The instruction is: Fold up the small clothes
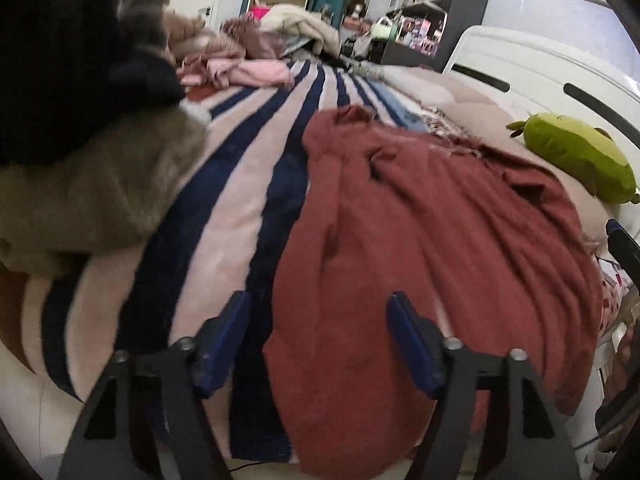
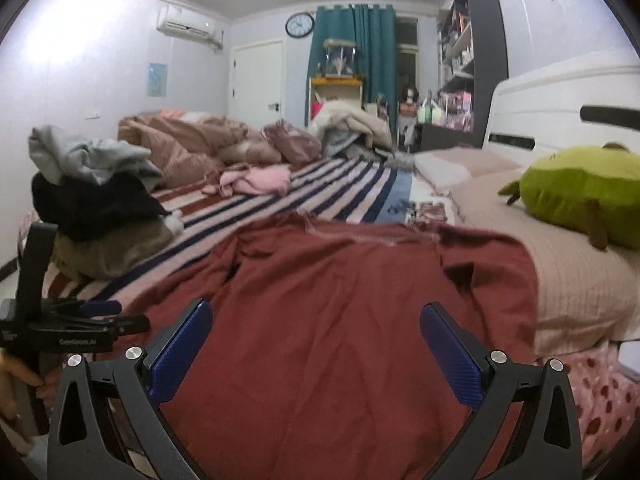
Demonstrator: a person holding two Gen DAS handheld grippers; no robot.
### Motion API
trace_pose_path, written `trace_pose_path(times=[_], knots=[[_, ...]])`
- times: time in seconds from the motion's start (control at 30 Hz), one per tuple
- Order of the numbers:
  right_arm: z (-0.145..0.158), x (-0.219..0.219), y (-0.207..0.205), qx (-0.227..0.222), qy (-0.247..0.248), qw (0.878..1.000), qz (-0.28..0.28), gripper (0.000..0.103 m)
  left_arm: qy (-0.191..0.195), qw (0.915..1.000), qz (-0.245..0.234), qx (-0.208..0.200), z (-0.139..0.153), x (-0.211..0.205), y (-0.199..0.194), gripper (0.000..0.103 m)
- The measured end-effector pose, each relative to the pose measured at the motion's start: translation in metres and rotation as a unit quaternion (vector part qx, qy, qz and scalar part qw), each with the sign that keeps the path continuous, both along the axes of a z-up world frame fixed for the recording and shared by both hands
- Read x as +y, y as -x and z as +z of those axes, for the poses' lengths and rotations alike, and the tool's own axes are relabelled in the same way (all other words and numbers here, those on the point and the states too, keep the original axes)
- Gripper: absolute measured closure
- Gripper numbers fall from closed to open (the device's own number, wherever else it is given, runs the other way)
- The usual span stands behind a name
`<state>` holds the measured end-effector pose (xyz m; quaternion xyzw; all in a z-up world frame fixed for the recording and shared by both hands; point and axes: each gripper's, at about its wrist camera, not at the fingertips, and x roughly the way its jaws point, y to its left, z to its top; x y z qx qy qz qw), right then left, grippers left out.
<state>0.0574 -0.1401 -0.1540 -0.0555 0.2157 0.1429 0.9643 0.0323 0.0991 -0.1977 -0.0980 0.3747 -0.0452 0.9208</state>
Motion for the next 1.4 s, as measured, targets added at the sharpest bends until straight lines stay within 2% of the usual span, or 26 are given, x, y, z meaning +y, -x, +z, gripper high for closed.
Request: trace_pose_path(times=[0.1,0.17,0.27,0.37,0.47,0.57,0.6,0.7,0.8,0.87,0.97,1.07,1.2,1.3,1.37,1.4], knots=[[-0.006,-0.002,-0.007,0.011,-0.008,1.0,-0.001,0.0,-0.006,1.0,-0.002,-0.006,-0.002,0.0,-0.001,0.068],[-0.009,-0.002,-0.011,0.015,-0.006,1.0,-0.004,0.0,-0.006,0.9999,-0.011,-0.003,-0.002,-0.002,-0.001,0.096],[-0.01,0.0,-0.015,0.018,-0.006,1.0,-0.004,0.0,-0.009,0.9998,-0.018,-0.007,0.002,-0.005,-0.002,0.102],[-0.011,-0.002,-0.016,0.019,-0.011,1.0,-0.008,0.0,-0.013,0.9996,-0.014,-0.02,0.011,-0.006,-0.001,0.102],[-0.012,-0.007,-0.015,0.019,-0.018,1.0,-0.008,0.0,-0.011,0.9988,-0.006,-0.047,0.035,-0.002,0.0,0.102],[-0.01,-0.018,-0.011,0.019,-0.037,0.999,0.013,0.0,-0.047,0.9956,-0.022,-0.079,0.07,-0.014,0.0,0.102],[-0.009,-0.021,-0.009,0.018,-0.041,0.999,0.017,0.0,-0.057,0.994,-0.031,-0.088,0.084,-0.022,-0.003,0.102],[-0.007,-0.036,-0.003,0.005,-0.051,0.999,0.012,0.0,-0.051,0.9902,-0.077,-0.105,0.119,-0.051,-0.017,0.102],[-0.006,-0.055,0.003,0.004,-0.064,0.998,0.008,0.0,-0.014,0.9853,-0.139,-0.097,0.137,-0.092,-0.037,0.102],[-0.005,-0.07,0.005,0.006,-0.07,0.998,0.003,0.0,0.009,0.9812,-0.178,-0.073,0.134,-0.12,-0.052,0.102],[-0.009,-0.087,0.007,0.011,-0.06,0.998,0.002,0.0,0.029,0.9755,-0.216,-0.03,0.111,-0.16,-0.073,0.102],[-0.014,-0.099,0.009,0.013,-0.044,0.999,-0.003,0.0,0.018,0.9744,-0.224,0.001,0.083,-0.184,-0.089,0.101],[-0.018,-0.108,0.008,0.015,-0.039,0.999,-0.014,0.0,0.029,0.9726,-0.227,0.044,0.051,-0.192,-0.098,0.097],[-0.019,-0.112,0.006,0.018,-0.051,0.998,-0.012,0.0,0.024,0.9712,-0.23,0.057,0.04,-0.195,-0.091,0.083],[-0.019,-0.112,0.006,0.016,-0.052,0.998,-0.011,0.0,0.026,0.9715,-0.23,0.052,0.04,-0.193,-0.086,0.062],[-0.019,-0.112,0.007,0.015,-0.049,0.999,-0.011,0.0,0.028,0.9724,-0.227,0.045,0.044,-0.19,-0.082,0.058]])
